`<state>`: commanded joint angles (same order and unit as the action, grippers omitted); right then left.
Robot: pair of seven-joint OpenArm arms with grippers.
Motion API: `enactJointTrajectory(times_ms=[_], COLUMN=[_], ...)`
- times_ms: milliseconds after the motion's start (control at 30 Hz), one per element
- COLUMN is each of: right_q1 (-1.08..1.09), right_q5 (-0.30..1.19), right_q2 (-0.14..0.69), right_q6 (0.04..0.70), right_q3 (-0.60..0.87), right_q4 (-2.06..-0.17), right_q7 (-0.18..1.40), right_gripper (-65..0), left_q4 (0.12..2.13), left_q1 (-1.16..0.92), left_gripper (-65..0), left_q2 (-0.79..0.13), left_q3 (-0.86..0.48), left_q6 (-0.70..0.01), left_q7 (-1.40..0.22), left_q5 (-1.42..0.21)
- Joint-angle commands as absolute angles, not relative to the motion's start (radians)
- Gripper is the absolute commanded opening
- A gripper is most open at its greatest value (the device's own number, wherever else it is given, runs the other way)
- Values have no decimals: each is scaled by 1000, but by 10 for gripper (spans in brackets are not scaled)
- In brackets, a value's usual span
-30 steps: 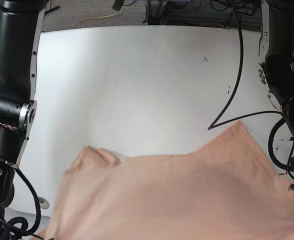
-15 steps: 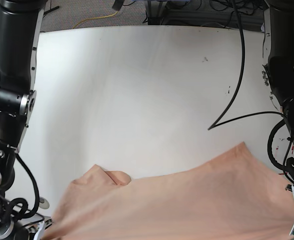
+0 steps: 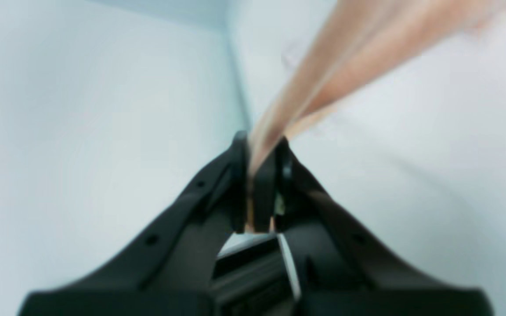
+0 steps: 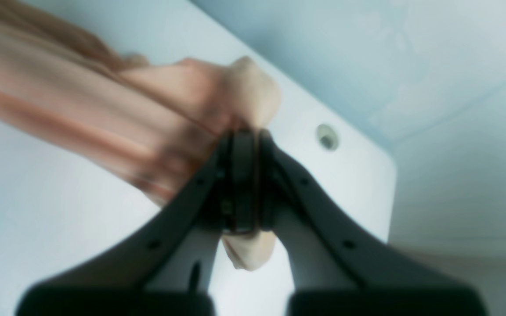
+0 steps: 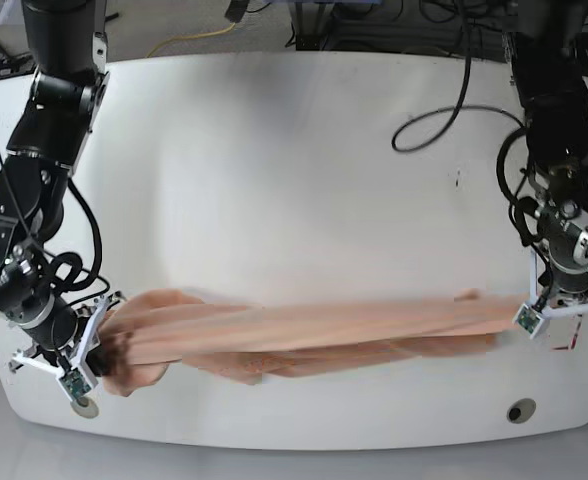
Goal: Fold the T-shirt properly
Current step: 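Lift the shirt with both grippers and shake it out, then lay the shirt flat on the table and open both grippers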
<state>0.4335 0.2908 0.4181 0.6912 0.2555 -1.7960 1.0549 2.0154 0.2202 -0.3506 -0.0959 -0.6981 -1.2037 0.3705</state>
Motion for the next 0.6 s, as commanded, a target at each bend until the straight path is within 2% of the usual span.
enactJointTrajectory(times_ms=[233, 400, 600], right_q1=[206, 74, -58], right_q5=[291, 289, 289], right_q2=[401, 349, 312], right_q6=[698, 698, 698], right_q3=[348, 435, 450], right_q4=[-1854, -1879, -1882], right_q7=[1055, 1055, 1055], right_gripper=[-650, -650, -650], left_q4=[2017, 2015, 2015], left_q1=[12, -96, -220], left_gripper=[-644, -644, -644], left_q2=[-298, -297, -262], left_q3=[-219, -252, -283], left_q6=[-698, -698, -698], left_q7=[-1204, -1204, -1204], left_q5=[371, 371, 372])
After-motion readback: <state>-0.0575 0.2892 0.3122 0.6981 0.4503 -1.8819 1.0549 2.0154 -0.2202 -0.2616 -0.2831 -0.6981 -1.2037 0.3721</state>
